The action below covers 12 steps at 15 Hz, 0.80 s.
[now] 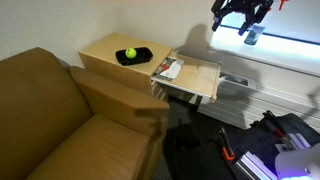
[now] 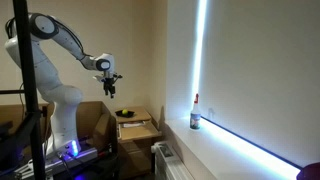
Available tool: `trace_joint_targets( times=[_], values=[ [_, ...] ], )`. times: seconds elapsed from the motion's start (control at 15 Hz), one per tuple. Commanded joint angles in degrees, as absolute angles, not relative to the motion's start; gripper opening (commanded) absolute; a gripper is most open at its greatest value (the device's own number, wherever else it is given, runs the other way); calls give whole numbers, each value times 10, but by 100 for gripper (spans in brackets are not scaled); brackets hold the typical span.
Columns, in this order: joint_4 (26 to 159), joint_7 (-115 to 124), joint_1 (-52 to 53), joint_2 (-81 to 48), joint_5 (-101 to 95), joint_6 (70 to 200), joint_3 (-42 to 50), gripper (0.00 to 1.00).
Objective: Push the nightstand shelf backwards
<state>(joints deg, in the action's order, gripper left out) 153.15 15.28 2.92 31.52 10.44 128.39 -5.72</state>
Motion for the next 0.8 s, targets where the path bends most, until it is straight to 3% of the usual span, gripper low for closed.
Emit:
trace_joint_targets(
  times=[0.0,0.27,0.73],
  values=[
    [1531,152,28,315,105,1282,-58,100],
    [1531,159,13,300,90,1277,-55,100],
    [1562,199,-142,188,1,1361,49,100]
  ],
)
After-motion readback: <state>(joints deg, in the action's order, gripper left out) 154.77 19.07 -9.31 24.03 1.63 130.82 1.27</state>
